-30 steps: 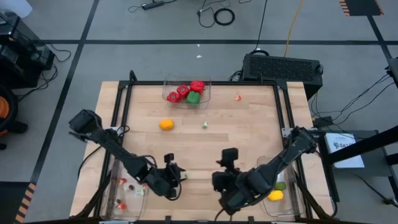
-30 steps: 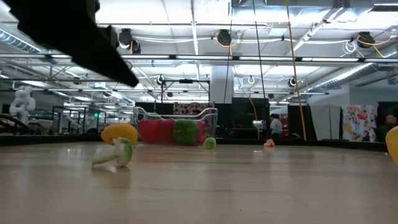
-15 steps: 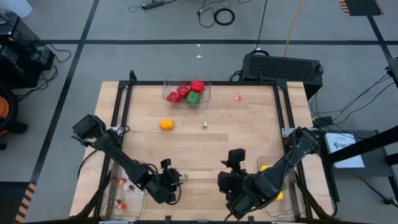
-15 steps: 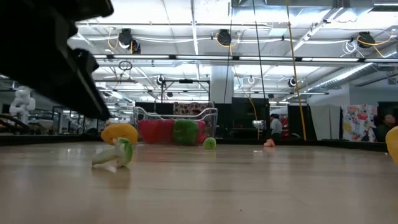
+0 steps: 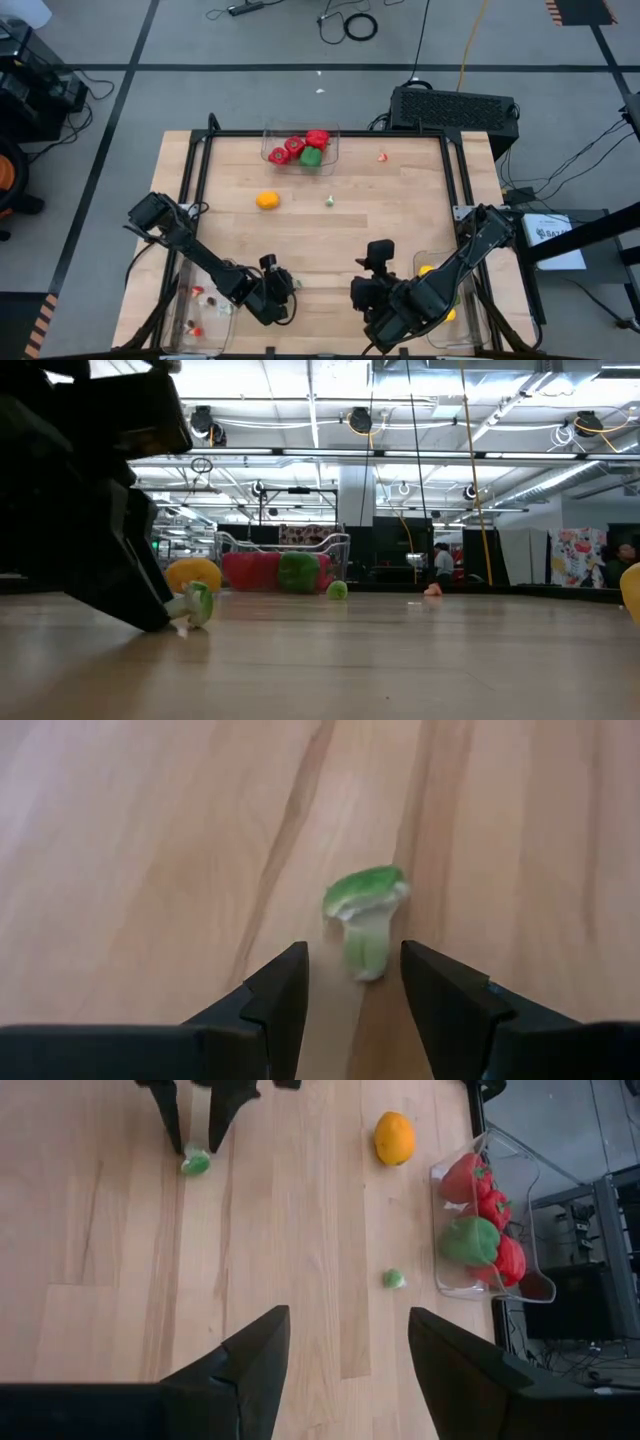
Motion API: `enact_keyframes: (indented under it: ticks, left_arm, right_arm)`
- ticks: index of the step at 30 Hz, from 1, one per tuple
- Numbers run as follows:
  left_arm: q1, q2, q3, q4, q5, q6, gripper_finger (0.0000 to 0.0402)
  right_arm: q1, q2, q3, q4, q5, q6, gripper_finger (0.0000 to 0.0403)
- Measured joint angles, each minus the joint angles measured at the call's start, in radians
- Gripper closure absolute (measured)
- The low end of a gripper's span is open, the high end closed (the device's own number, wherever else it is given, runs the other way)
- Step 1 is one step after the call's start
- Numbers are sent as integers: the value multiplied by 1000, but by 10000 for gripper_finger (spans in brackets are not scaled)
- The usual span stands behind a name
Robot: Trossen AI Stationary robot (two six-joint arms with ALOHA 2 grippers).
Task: Sort produce into baskets
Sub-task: Put the green mushroom into the bottom left transparent bin
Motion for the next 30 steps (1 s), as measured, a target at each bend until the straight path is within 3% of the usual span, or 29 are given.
enact_keyframes:
  ticks: [9,21,30]
  left_arm:
    - [15,14,2,10,6,4,239]
    - [15,16,2,9,1,13,309]
    - [14,-19,33,-36,46,94,320]
  right_arm:
    - [0,0,0,1,3,-4,204]
    - [0,0,0,1,3,-4,204]
    - [0,0,0,1,3,-4,204]
